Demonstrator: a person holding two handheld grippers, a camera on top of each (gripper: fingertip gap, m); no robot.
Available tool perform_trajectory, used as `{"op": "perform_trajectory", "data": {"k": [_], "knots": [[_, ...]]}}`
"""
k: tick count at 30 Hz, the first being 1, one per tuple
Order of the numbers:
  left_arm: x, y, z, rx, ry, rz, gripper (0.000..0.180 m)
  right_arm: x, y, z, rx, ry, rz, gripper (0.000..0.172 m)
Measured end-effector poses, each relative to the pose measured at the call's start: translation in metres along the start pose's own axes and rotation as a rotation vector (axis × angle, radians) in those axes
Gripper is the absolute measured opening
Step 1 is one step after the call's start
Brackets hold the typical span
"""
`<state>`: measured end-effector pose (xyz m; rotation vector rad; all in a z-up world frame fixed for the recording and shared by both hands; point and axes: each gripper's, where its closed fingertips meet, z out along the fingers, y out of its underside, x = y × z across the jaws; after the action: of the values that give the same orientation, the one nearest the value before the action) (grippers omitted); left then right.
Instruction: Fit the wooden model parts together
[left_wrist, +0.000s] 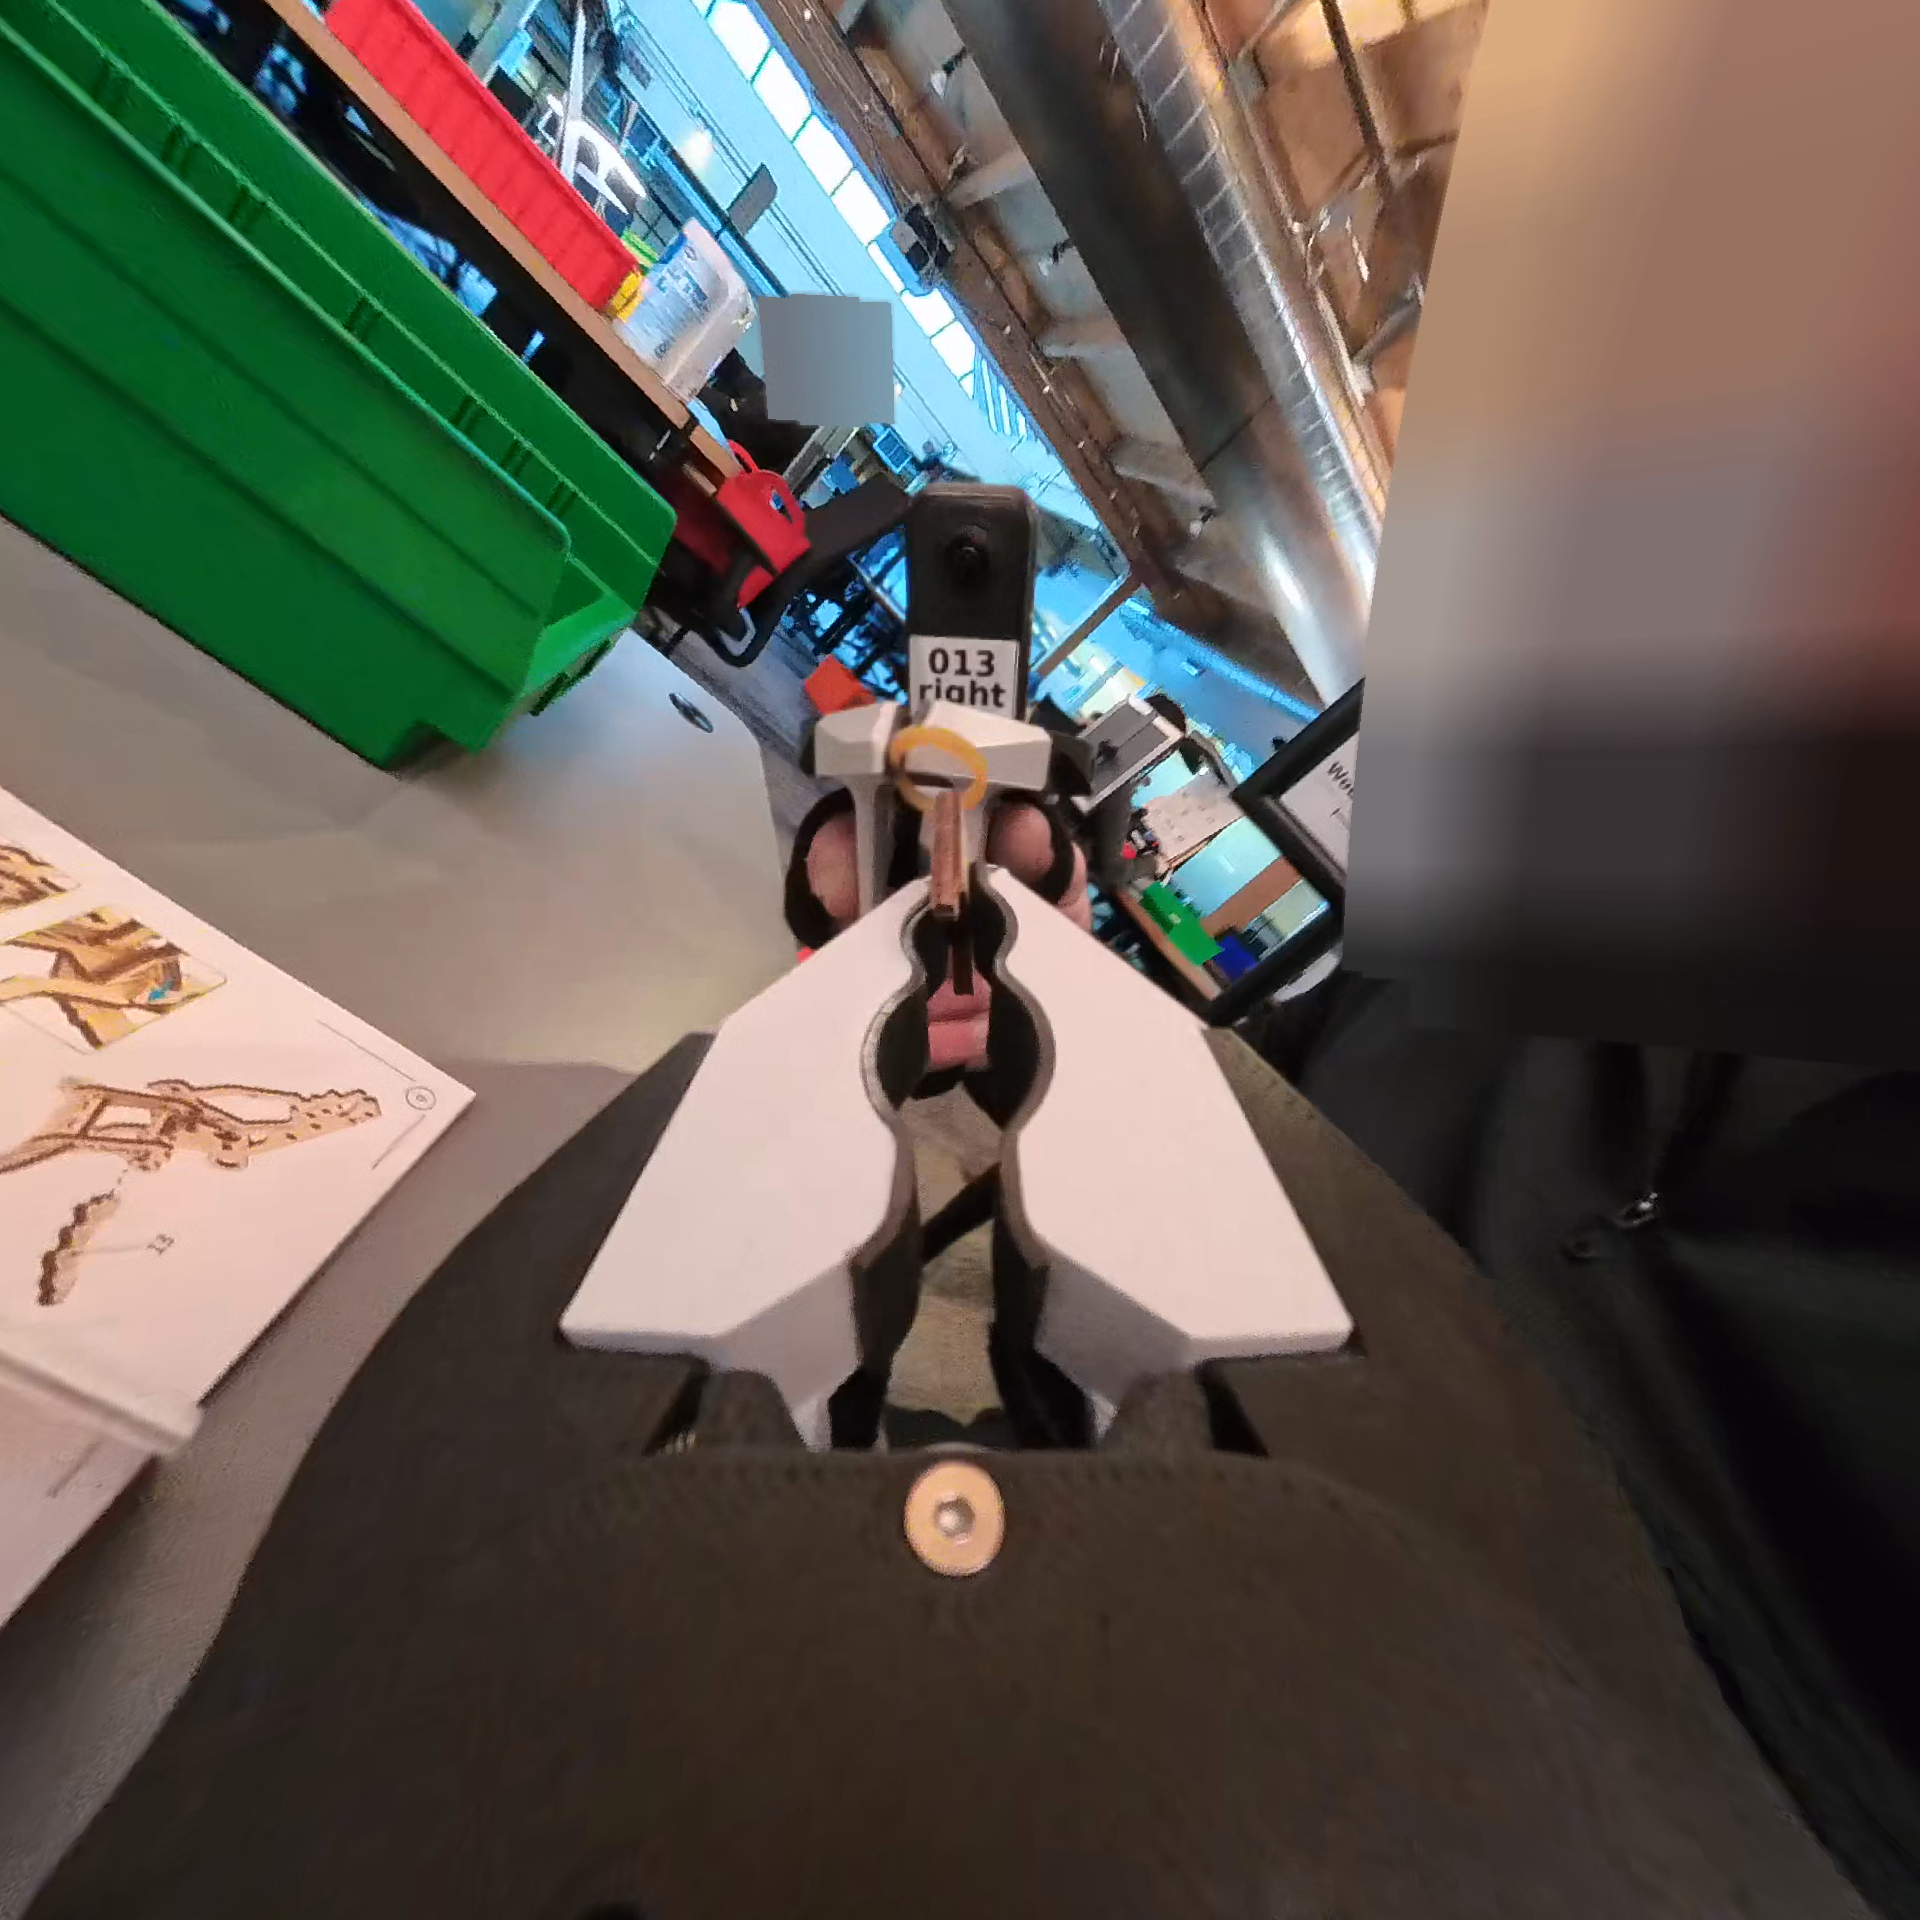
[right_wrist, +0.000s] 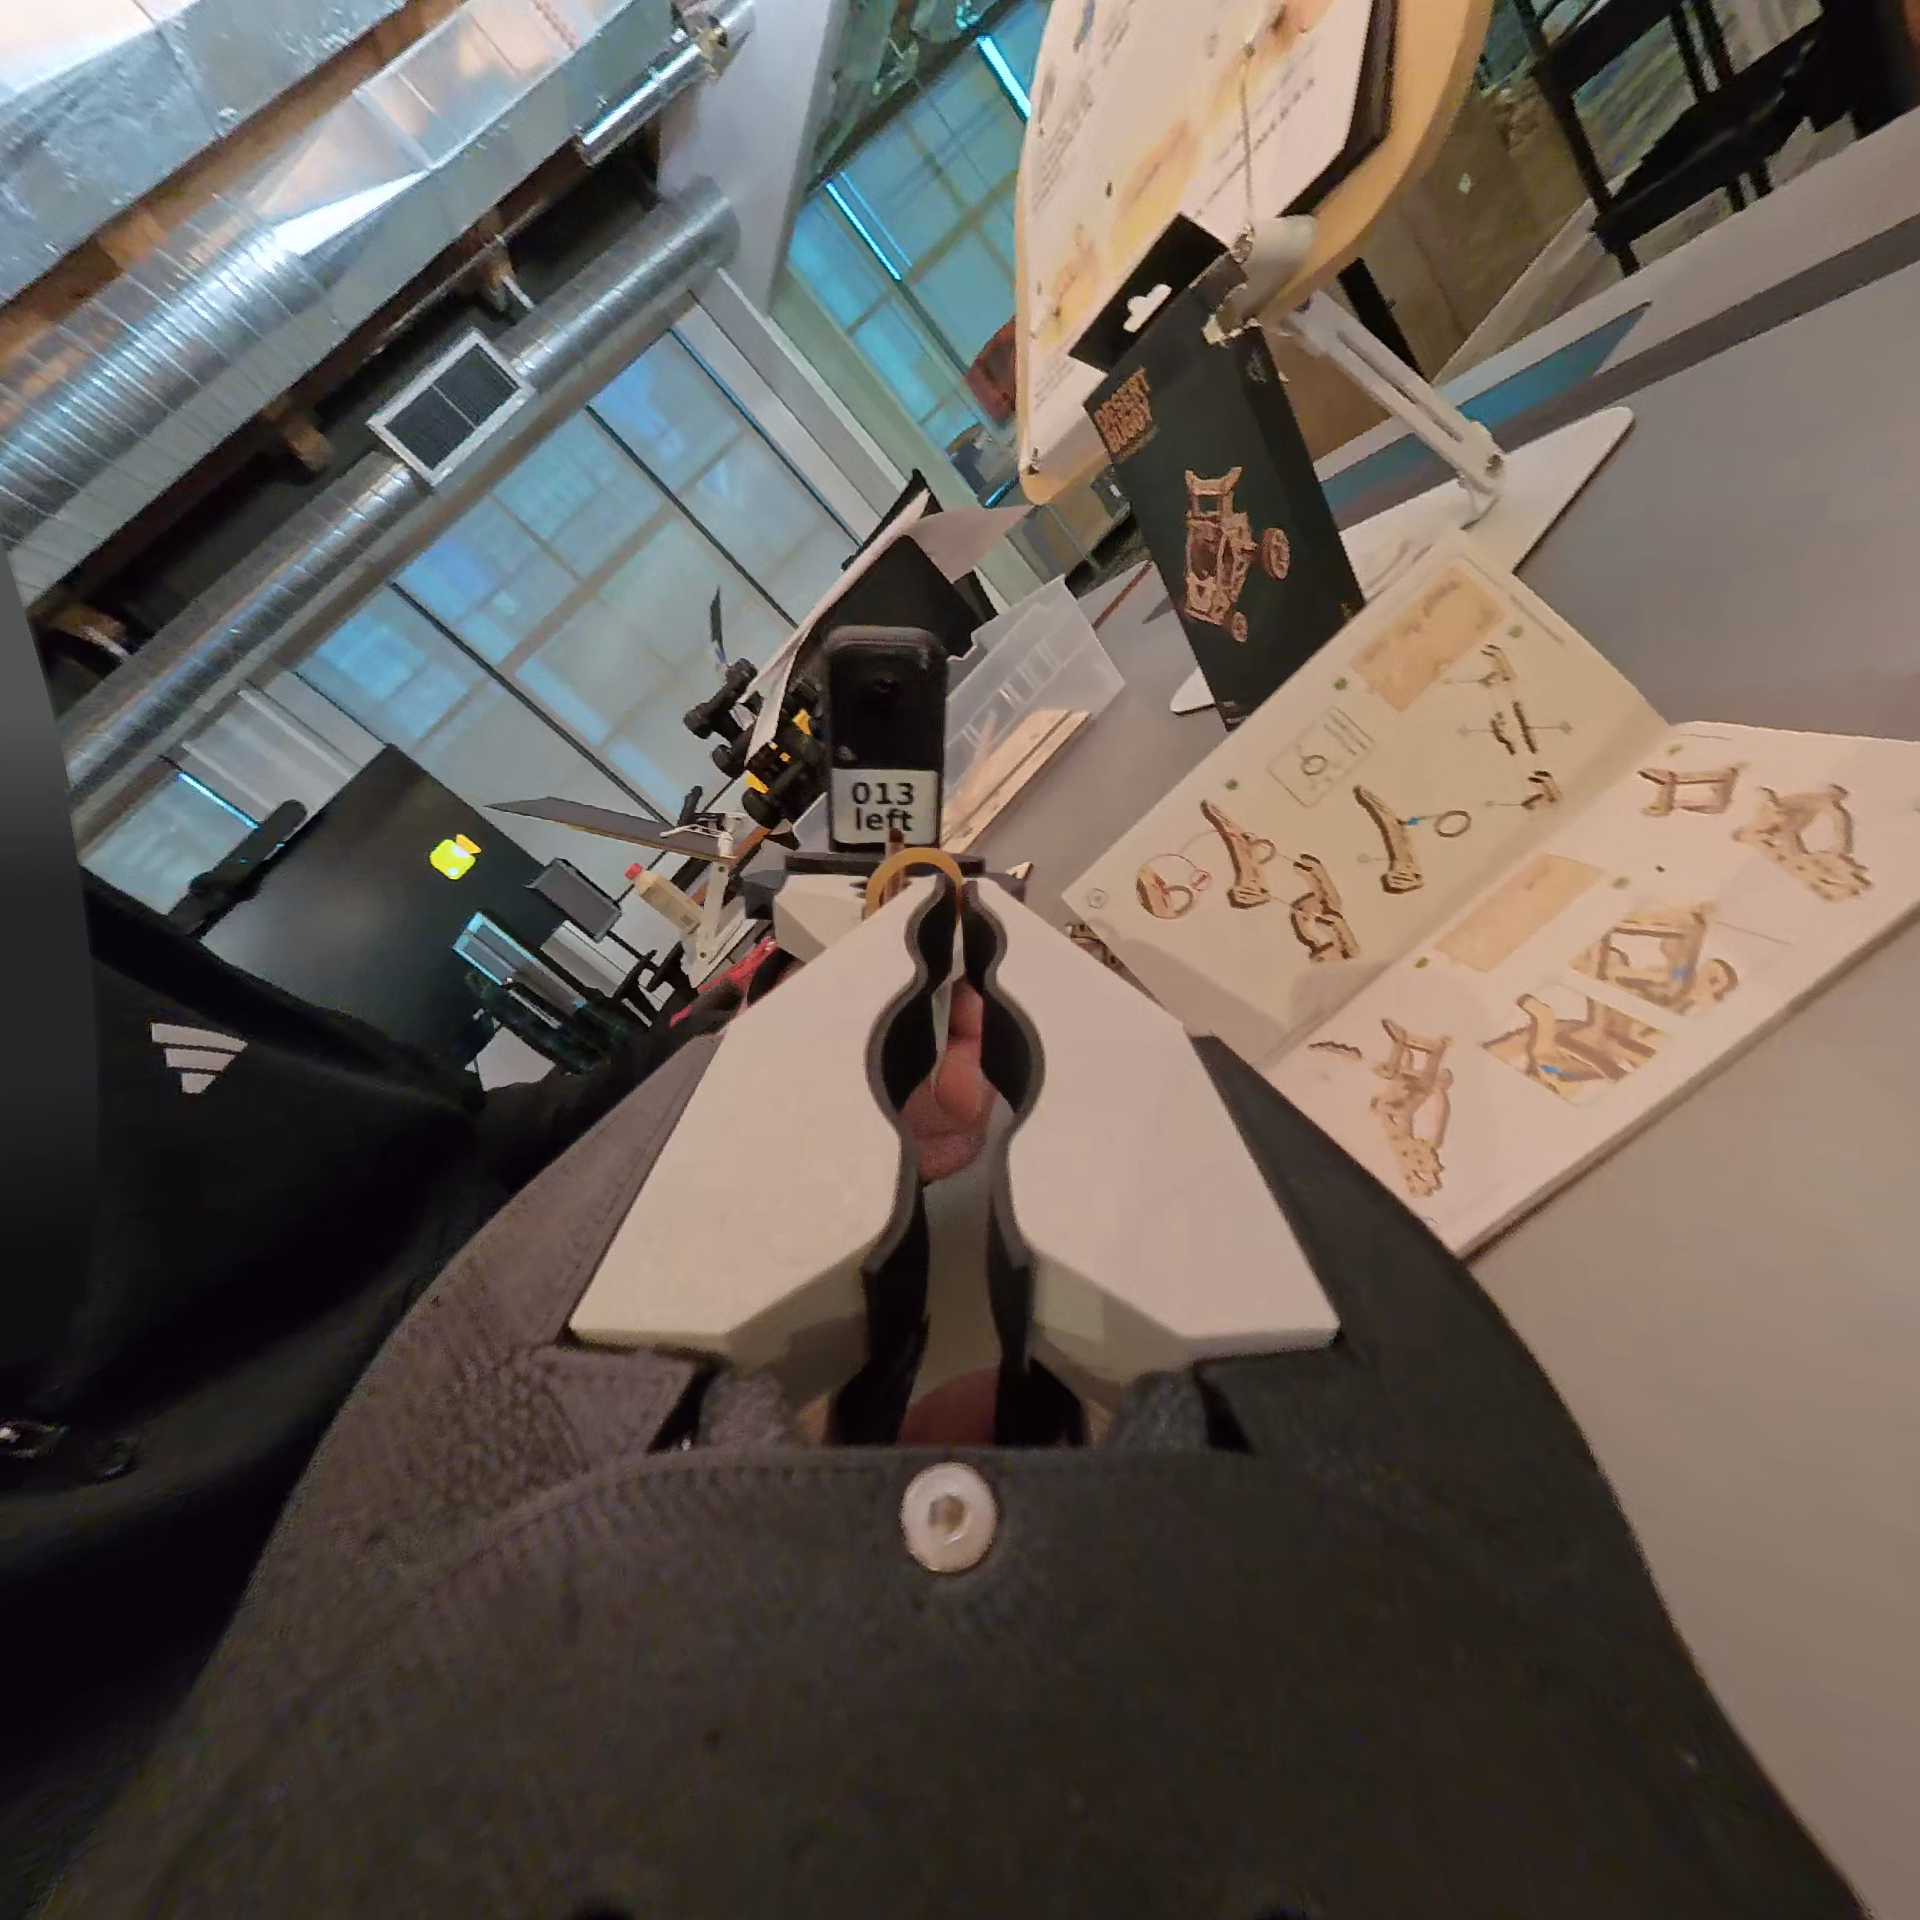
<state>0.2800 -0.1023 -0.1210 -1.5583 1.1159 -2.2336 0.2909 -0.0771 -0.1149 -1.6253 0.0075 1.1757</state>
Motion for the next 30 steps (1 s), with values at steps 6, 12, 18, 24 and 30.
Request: {"op": "perform_trajectory", "data": {"k": [6,12,18,24,30], "knots": [[-0.001,-0.001,-0.006,0.05,-0.003,-0.155,0.001,-0.006,-0.005,0.007,-0.018,0.02,-0.049,0.0],[0.002,0.007,-0.005,0.031,-0.009,-0.198,0.001,-0.003,0.006,0.009,-0.043,0.057,-0.06,0.0],[-0.004,0.017,-0.002,0.007,-0.033,-0.228,0.001,0.0,0.014,0.009,-0.053,0.051,-0.031,0.0],[-0.009,0.026,-0.001,-0.09,-0.111,-0.161,0.001,-0.002,0.022,0.009,-0.08,0.012,-0.004,0.0],[-0.043,0.046,-0.013,-0.161,-0.331,-0.194,0.002,0.01,0.03,0.002,-0.075,0.033,0.032,0.0]]}}
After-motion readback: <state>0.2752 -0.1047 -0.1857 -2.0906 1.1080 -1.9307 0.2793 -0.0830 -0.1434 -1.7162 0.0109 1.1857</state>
